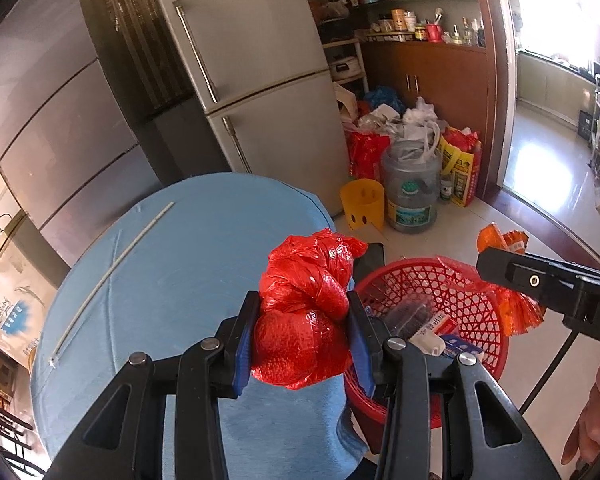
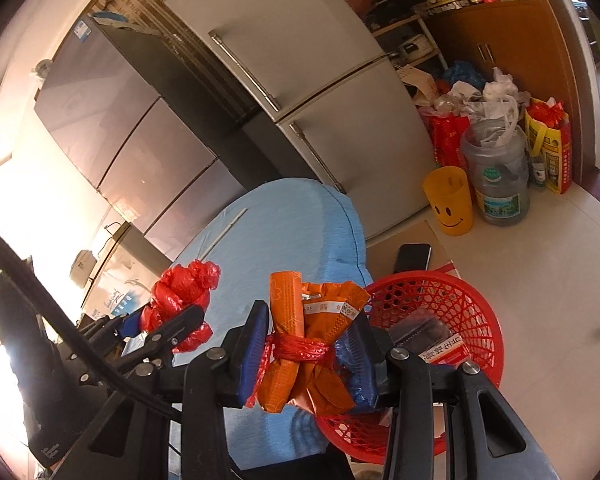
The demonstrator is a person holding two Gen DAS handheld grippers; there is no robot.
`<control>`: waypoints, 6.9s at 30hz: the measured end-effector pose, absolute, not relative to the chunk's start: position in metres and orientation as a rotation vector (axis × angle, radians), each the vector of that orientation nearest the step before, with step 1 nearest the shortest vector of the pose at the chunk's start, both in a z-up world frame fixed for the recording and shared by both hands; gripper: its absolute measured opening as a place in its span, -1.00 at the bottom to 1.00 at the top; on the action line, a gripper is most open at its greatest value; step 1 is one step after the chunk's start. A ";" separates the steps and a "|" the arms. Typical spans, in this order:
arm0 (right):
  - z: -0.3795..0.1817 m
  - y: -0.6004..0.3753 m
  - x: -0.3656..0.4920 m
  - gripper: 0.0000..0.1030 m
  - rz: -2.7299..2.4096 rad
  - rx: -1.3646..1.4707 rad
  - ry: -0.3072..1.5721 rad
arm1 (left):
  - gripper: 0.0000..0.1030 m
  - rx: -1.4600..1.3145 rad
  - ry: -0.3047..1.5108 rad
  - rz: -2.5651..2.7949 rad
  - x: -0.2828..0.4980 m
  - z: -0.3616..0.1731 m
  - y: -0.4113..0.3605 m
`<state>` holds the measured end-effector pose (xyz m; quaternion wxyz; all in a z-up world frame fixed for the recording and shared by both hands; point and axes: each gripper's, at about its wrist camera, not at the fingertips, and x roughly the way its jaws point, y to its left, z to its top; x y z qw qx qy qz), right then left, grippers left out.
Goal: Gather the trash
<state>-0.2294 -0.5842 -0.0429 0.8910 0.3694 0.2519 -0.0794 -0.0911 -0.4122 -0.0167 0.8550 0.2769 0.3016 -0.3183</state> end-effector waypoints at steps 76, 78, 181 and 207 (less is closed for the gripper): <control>0.054 -0.276 -0.113 0.30 0.062 0.216 0.620 | 0.79 0.197 0.541 -0.025 -0.037 0.052 -0.061; 0.055 -0.268 -0.112 0.30 0.066 0.214 0.630 | 0.79 0.192 0.536 -0.016 -0.042 0.054 -0.053; 0.060 -0.238 -0.137 0.30 0.064 0.153 0.612 | 0.80 0.117 0.554 0.051 -0.074 0.058 -0.026; 0.056 -0.236 -0.135 0.30 0.059 0.152 0.621 | 0.80 0.108 0.574 0.050 -0.076 0.060 -0.025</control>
